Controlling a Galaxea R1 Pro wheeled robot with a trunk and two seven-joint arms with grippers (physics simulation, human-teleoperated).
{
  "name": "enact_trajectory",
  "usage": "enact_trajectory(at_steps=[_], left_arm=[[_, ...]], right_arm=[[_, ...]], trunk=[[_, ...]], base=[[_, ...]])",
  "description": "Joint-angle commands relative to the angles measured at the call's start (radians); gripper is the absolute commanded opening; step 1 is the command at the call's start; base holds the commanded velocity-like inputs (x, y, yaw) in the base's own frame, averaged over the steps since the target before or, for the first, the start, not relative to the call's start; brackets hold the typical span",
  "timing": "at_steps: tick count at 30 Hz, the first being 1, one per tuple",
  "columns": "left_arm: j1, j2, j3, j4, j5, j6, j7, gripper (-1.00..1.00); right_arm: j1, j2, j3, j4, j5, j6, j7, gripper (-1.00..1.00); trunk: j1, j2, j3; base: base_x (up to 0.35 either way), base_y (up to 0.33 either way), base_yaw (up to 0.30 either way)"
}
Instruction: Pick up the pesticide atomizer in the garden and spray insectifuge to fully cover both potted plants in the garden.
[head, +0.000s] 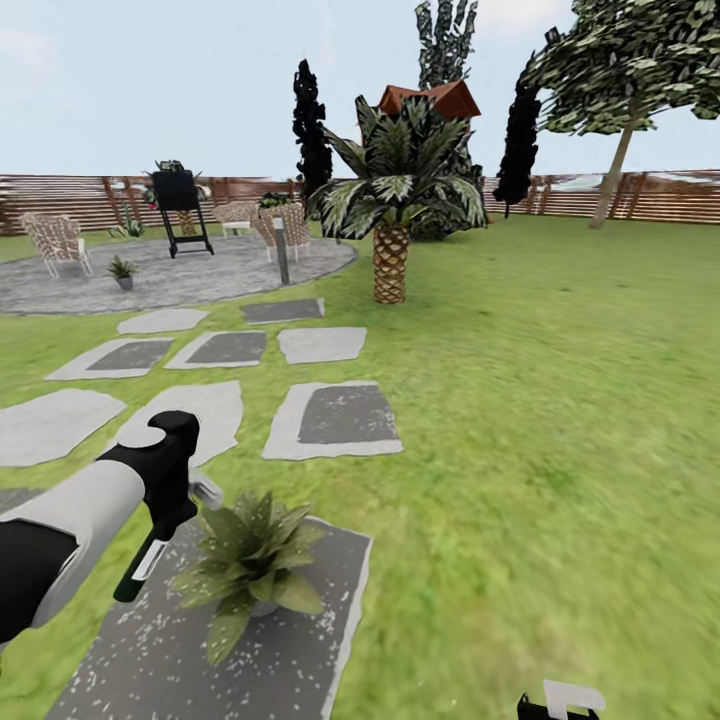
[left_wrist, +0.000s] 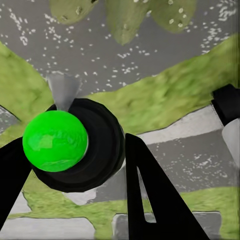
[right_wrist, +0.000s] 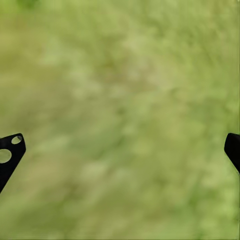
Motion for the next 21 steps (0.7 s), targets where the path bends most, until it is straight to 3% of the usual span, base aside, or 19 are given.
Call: enact_trajectory(at_steps=[1,10,21], left_arm=[[0.002,0.0,-0.001,-0.001,-0.008,0.011,-0.01,-1.0],[0.019,0.013,0.002,0.0,-0.008,0.011,-0.01,-1.0],[0.023,0.003,0.005,-0.003,-0.007,0.012,-0.01,-1.0]], right_arm=[[-0.001,0.0,-0.008,0.002,0.01,-0.004,-0.003,1.0],[-0.001,0.0,-0.008,0.003,0.01,-0.003,-0.003,1.0],[-0.001,0.0,-0.008,0.003,0.01,-0.003,-0.003,1.0]], trunk=[[0.0,0.0,-0.001],[0.0,0.0,-0.001],[0.0,0.0,-0.001]], base=[[0.094,-0.261,0.108],[0.023,-0.059,0.036],[0.003,0.0,0.252]])
